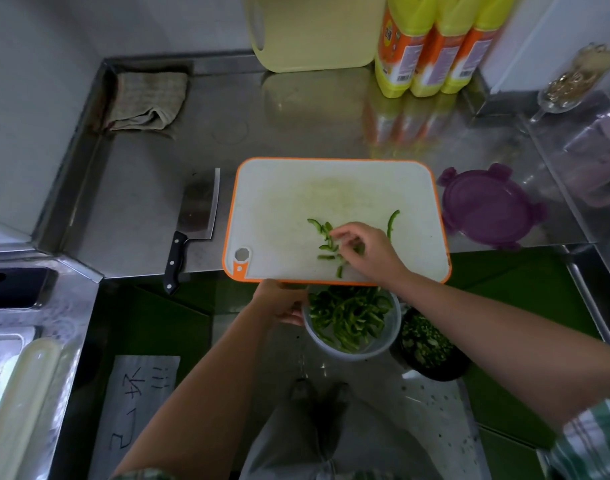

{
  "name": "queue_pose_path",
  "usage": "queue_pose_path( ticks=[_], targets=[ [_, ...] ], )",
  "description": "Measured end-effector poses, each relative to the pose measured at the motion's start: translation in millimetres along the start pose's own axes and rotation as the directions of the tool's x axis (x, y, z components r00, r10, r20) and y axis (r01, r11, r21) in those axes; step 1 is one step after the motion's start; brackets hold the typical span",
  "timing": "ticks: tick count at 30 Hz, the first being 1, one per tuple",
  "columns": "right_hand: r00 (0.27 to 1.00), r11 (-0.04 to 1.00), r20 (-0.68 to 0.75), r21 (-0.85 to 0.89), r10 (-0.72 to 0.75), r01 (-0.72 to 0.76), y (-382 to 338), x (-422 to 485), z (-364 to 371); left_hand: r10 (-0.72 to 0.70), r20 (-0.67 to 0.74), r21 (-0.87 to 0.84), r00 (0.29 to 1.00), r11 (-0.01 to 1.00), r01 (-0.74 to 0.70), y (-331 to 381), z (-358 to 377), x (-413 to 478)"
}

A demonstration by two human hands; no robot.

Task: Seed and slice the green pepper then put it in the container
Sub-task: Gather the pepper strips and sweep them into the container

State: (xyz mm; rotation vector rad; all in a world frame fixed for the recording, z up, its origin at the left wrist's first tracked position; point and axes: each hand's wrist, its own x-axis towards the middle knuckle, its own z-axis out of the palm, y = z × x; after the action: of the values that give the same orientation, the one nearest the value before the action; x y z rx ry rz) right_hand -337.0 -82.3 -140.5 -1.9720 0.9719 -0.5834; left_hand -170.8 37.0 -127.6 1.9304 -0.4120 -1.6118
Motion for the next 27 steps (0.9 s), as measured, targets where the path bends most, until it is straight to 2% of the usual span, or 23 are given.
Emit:
queue_pose_path(
  ticks=[3,6,8,13,20,25,27],
  targets=[
    [0.999,0.995,-0.031,-0.095,0.025,-0.028,2,17,-4,-0.006,-0.002,0.009,1.000,1.000,0.006,1,0,-2],
    [0.967,0.971,0.217,-0.224,0.135,-0.086,6,23,3,-0.011,-0.014,0.018,1.000,1.000,0.011,0,0,-1],
    [0.944,0.965,0.304,-0.256,0.127,-0.047,11,15,12,-0.006,-0.022,0.015,1.000,1.000,0.006,-1,0,-1],
    [0.970,0.992,0.240,-0.128,0.045,-0.014,18,-21,10,-0.004,-0.038,0.020,0.999,1.000,0.005,1,1,-2],
    [0.978,0.985,0.172,-0.107,-0.117,0.137,0,-59,-2,0.005,-0.044,0.003,0.999,1.000,-0.005,2,13,-4],
    [0.990,0.992,0.094,-0.060,-0.102,0.108,-10,-53,-10,0.010,-0.061,-0.039,0.998,0.999,-0.013,2,20,-8],
    [0.994,0.992,0.085,-0.096,-0.074,0.082,-10,-45,-12,0.015,-0.067,-0.050,0.998,0.999,-0.019,2,21,-9]
  ],
)
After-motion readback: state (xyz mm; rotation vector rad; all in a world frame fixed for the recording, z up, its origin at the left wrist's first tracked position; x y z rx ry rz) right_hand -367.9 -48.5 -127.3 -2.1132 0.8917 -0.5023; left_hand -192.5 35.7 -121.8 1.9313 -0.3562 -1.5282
